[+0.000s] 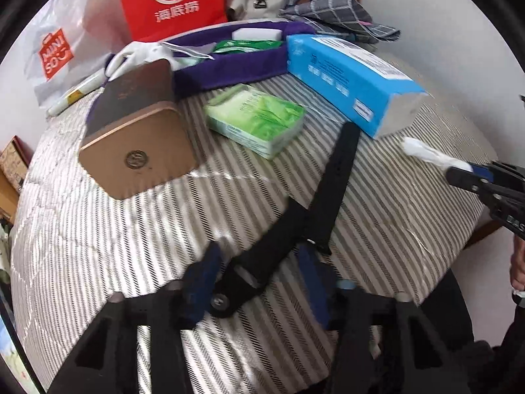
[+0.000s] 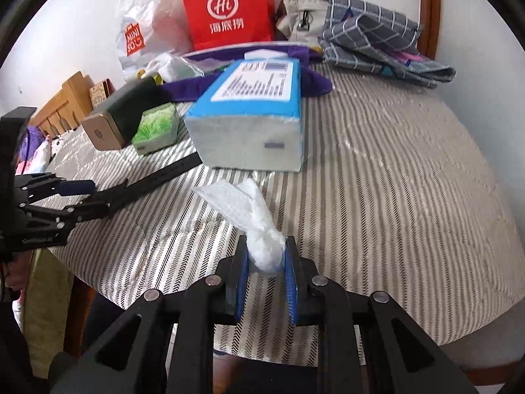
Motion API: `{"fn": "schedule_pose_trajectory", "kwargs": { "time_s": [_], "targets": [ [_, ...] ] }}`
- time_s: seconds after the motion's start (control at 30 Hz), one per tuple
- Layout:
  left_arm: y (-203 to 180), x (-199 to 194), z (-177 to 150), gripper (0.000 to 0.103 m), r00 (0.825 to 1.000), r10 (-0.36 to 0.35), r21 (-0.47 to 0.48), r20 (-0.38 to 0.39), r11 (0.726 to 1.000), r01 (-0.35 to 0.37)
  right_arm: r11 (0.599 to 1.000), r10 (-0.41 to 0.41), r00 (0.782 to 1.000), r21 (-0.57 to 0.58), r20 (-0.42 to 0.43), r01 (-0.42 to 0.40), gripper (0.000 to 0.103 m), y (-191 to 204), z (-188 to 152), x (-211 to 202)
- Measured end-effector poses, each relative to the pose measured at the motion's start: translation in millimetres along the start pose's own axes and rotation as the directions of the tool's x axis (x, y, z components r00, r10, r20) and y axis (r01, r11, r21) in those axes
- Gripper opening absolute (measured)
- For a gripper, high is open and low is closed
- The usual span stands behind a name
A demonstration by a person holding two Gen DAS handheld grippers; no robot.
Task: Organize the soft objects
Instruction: 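Lift the tissue with the right tool while the left tool grasps the black watch strap, then carry the tissue with the right tool while the left tool carries the strap toward the purple towel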
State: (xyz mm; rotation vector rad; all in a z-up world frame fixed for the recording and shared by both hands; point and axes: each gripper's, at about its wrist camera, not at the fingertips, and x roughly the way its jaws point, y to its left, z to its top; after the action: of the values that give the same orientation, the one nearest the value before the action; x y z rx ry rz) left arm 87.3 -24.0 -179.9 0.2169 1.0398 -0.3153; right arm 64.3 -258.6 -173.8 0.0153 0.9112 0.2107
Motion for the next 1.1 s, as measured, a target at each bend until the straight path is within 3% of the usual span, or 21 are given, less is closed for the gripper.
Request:
{"fn": "schedule_pose_trajectory", "kwargs": {
  "time_s": [0.1,0.23,0.4,0.47,0.53,0.57,0.6,0.7,0.8,0.83,0.9,0.97,1.03,1.1],
  "targets": [
    [9.0,0.6,4.3,0.025,1.000,-0.004,-0.046,-0.005,0.999,0.004,1.000,0.007,1.000,-0.007,0.029,-0.007,0.020,0.1,2.7,-10.1],
    [17.4,0.7,2.2,0.025,1.000,0.000,-0.083,-0.007,0.997,-0.001,1.000,0.008,0.999,-0.028,0.048,-0.007,0.020,2.2,6.8,-16.9],
    [4.9,6.9,6.7,0.053,0.999,-0.029,-0.004,-0.020,1.000,0.028,0.999,0.019,0.999,-0.027,0.045,-0.017,0.020,3.0,10.1,-14.2],
    [1.2,9.4,9.1,0.055,1.000,-0.010,0.018,-0.012,1.000,0.011,0.999,0.022,0.999,-0.025,0.045,-0.021,0.020,3.2,10.9,-13.6],
    [4.8,9.4,10.9,0.044,1.000,-0.014,0.001,-0.005,1.000,0.014,0.999,0.021,0.999,-0.028,0.045,-0.020,0.020,4.4,11.0,-13.7],
    [7.5,8.3,11.1,0.028,1.000,-0.004,-0.011,-0.001,1.000,0.004,0.999,0.020,0.999,-0.031,0.045,-0.018,0.020,5.1,11.0,-13.9],
    [10.9,7.5,12.2,0.023,1.000,-0.002,-0.030,-0.005,1.000,0.002,0.999,0.020,0.999,-0.032,0.044,-0.019,0.020,5.9,11.1,-14.1],
    [21.6,3.8,8.2,0.022,0.999,-0.030,-0.094,-0.015,0.995,0.028,0.999,0.020,0.999,-0.035,0.041,-0.019,0.020,6.7,10.6,-14.7],
    [17.4,2.2,3.7,0.024,1.000,-0.012,-0.078,-0.015,0.997,0.011,0.999,0.020,0.999,-0.039,0.040,-0.019,0.020,7.0,10.7,-15.9],
    [16.7,2.5,4.3,0.026,1.000,-0.017,-0.076,-0.014,0.997,0.016,0.999,0.021,0.999,-0.040,0.040,-0.020,0.020,6.8,11.0,-16.3],
    [14.5,4.0,6.6,0.042,0.999,-0.051,-0.068,-0.012,0.996,0.050,0.999,0.021,0.999,-0.041,0.044,-0.019,0.020,6.7,12.9,-17.0],
    [8.1,6.9,8.2,0.044,1.000,-0.018,-0.039,-0.001,0.999,0.018,0.999,0.020,0.998,-0.043,0.053,-0.018,0.020,6.4,15.1,-19.4],
    [2.3,7.2,8.2,0.041,1.000,0.011,-0.024,0.014,1.000,-0.011,0.999,0.018,0.998,-0.043,0.058,-0.016,0.020,5.9,16.3,-22.1],
    [6.1,5.7,7.3,0.024,0.999,0.022,-0.045,0.026,0.999,-0.021,0.999,0.016,0.998,-0.042,0.063,-0.013,0.020,5.1,18.1,-26.1]
  ]
}}
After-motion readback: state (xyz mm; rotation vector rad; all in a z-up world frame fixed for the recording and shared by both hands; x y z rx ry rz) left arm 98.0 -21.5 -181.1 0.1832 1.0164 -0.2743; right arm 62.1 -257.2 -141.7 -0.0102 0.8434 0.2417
